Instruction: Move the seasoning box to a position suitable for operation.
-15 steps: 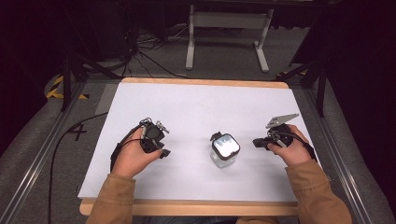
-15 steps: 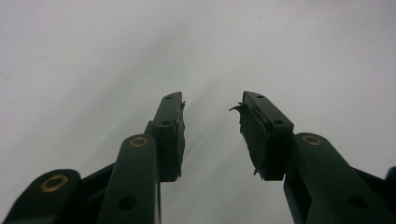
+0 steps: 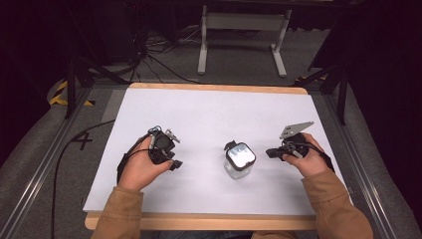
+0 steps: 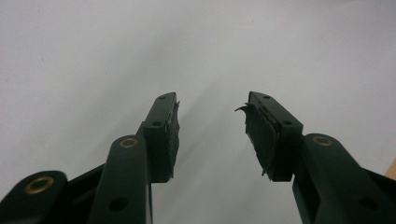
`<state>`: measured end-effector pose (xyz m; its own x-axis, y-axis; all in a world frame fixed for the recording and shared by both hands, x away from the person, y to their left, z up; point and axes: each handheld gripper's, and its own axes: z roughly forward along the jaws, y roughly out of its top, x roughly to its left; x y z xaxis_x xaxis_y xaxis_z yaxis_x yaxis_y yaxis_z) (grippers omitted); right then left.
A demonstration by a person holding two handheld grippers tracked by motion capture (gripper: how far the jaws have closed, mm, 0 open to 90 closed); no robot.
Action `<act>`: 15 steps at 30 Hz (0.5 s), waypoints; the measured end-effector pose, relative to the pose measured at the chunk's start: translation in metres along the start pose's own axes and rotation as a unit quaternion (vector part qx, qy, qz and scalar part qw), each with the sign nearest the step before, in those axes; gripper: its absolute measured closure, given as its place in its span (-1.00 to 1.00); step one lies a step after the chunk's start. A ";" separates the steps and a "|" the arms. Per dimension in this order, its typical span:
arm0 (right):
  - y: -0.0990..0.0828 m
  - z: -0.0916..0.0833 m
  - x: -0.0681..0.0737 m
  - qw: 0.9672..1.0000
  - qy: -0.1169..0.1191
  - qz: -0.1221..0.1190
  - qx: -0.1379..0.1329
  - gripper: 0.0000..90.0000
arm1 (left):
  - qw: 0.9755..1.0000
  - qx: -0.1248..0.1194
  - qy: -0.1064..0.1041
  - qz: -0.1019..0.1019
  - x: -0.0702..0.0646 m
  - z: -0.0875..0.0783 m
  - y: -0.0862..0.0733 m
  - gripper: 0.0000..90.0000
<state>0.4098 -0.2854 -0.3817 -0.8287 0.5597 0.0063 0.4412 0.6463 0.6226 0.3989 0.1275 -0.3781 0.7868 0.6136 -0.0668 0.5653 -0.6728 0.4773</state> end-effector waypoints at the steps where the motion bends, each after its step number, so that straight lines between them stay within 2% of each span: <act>1: -0.001 0.009 0.000 0.999 0.028 -0.016 -0.001 0.99 | 1.000 -0.006 -0.004 0.004 0.000 0.000 0.000 0.17; 9: -0.005 0.026 0.000 0.999 0.047 -0.010 -0.015 0.99 | 1.000 -0.012 -0.013 0.004 0.000 -0.001 0.001 0.14; 15: -0.004 0.038 0.004 0.998 0.045 -0.037 -0.006 0.99 | 1.000 -0.011 -0.011 0.004 -0.001 -0.001 0.001 0.12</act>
<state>0.4179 -0.2656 -0.4137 -0.8868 0.4612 0.0297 0.3736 0.6777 0.6333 0.3984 0.1262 -0.3768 0.7967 0.5989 -0.0816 0.5535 -0.6687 0.4965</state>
